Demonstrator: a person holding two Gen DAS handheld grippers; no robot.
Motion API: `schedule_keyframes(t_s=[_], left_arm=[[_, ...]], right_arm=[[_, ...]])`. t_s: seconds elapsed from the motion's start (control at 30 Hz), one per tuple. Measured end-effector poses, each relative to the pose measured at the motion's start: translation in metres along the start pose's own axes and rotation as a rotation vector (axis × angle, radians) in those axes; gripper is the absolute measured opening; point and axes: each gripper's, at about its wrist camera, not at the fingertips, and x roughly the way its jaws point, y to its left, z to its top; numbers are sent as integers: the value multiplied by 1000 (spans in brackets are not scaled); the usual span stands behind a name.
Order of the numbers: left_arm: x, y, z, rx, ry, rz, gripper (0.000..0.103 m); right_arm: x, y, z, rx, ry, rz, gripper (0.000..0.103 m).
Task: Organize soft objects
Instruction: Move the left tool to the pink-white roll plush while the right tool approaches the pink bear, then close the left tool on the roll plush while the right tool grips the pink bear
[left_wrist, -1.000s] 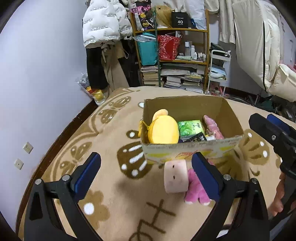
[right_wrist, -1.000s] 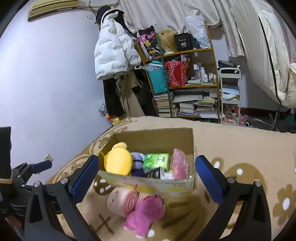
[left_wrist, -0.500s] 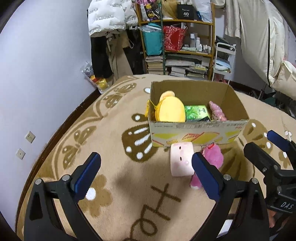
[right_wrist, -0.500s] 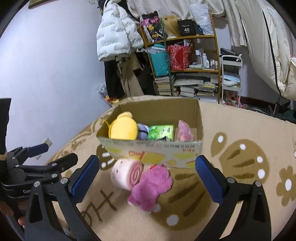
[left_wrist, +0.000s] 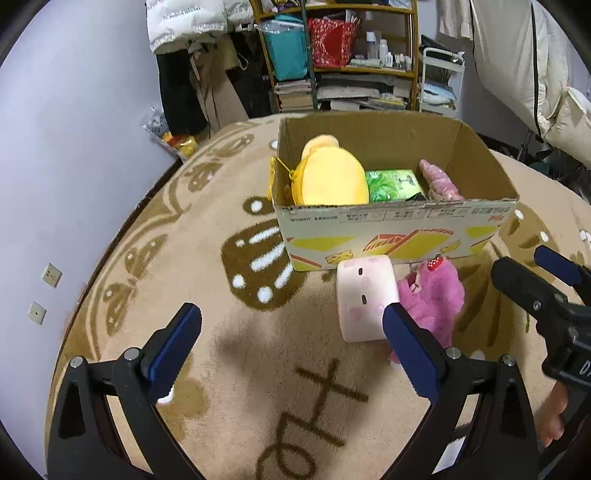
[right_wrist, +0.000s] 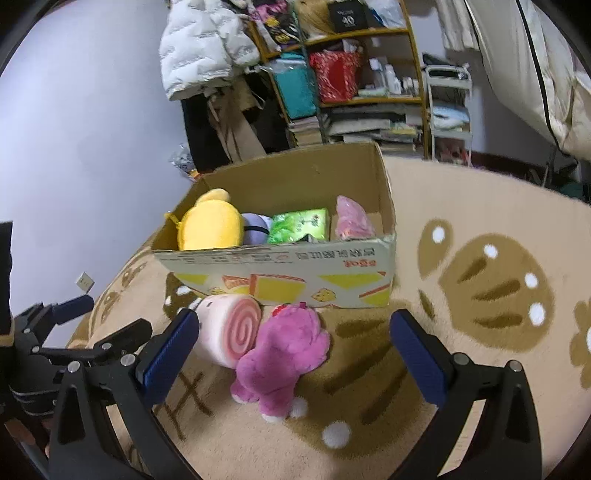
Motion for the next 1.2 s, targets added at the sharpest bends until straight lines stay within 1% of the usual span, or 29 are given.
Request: schedule_keyframes(t_s=[0.3, 0.47, 0.67, 0.77, 0.83, 1.0, 1.07, 1.1, 1.13, 1.17, 1.2], left_arm=[[28, -9, 2, 15, 48, -9, 98], [38, -15, 4, 17, 53, -54, 98], [52, -23, 6, 19, 63, -96, 98], [60, -27, 5, 22, 80, -118, 98], [65, -29, 4, 28, 89, -121, 98], [76, -35, 4, 35, 120, -112, 98], [82, -35, 3, 31, 135, -106, 98], [85, -35, 3, 25, 140, -113, 98], [87, -34, 2, 12, 147, -125, 98], [88, -34, 2, 5, 150, -130, 98], [89, -33, 3, 0, 153, -135, 98]], right_arm=[[35, -16, -1, 101, 69, 17, 103], [49, -25, -1, 152, 92, 26, 103], [63, -28, -2, 169, 117, 36, 103], [71, -28, -5, 170, 139, 39, 103], [75, -30, -6, 175, 155, 49, 103], [83, -29, -8, 169, 164, 67, 103], [88, -28, -9, 164, 178, 77, 96], [90, -28, -10, 166, 189, 83, 90], [94, -28, -11, 171, 206, 89, 82], [97, -28, -14, 176, 222, 94, 77], [101, -27, -16, 179, 238, 100, 70]])
